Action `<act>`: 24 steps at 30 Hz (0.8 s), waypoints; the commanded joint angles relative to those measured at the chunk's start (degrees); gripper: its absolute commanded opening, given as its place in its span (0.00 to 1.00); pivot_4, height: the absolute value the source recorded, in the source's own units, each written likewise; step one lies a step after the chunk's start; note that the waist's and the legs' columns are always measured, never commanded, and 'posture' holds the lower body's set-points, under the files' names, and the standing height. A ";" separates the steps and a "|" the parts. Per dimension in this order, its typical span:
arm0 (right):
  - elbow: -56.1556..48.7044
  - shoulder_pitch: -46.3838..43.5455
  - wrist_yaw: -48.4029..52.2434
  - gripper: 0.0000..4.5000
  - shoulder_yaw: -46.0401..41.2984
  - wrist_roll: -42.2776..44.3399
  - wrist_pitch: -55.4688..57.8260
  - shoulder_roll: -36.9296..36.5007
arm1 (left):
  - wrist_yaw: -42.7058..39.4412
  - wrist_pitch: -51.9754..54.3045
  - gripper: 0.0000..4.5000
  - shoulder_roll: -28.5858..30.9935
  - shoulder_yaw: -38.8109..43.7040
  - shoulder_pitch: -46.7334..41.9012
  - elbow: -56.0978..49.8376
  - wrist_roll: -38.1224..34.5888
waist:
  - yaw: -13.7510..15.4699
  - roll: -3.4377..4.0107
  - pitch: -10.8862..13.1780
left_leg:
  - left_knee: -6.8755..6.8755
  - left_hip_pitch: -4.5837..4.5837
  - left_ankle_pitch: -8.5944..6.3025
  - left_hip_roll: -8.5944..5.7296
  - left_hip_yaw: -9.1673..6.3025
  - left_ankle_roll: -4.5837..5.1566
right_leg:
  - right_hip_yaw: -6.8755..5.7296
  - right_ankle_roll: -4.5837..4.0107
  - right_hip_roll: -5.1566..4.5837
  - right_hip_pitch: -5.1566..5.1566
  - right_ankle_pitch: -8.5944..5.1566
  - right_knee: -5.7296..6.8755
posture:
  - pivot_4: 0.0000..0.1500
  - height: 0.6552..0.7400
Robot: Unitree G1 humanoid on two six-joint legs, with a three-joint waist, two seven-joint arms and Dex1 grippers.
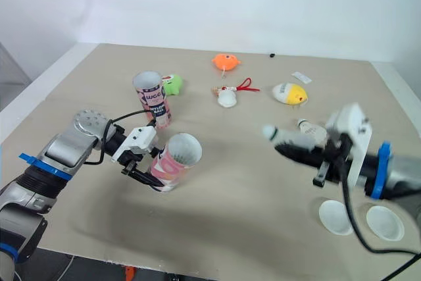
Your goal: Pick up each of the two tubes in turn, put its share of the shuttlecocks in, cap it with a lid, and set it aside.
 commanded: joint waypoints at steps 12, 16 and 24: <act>4.43 -39.58 11.54 0.02 46.78 -23.12 -12.97 3.91 | -0.69 -0.20 0.63 -1.45 -3.91 -0.40 2.35 1.64 | 0.07 -0.01 0.05 | 0.12 -0.22 0.00 -0.09 -0.01 -0.02 | -0.19 -0.03 -0.17 -0.45 0.01 0.03 | 1.00 1.00; 6.59 -44.08 17.67 0.02 52.32 -25.09 -14.33 7.83 | -0.69 -0.05 0.63 -1.26 -3.64 -0.23 2.15 1.71 | -0.06 0.02 0.06 | 0.18 -0.27 -0.01 -0.12 -0.04 -0.02 | -0.21 0.08 -0.20 -0.35 0.08 0.12 | 1.00 1.00; 12.20 -46.24 23.10 0.02 58.25 -33.35 -18.85 11.81 | -0.66 0.59 0.63 -1.34 -2.87 0.53 1.31 2.01 | -0.32 0.03 0.05 | 0.26 -0.13 0.01 -0.05 -0.18 -0.06 | -0.38 0.18 -0.10 -0.35 0.22 0.20 | 1.00 1.00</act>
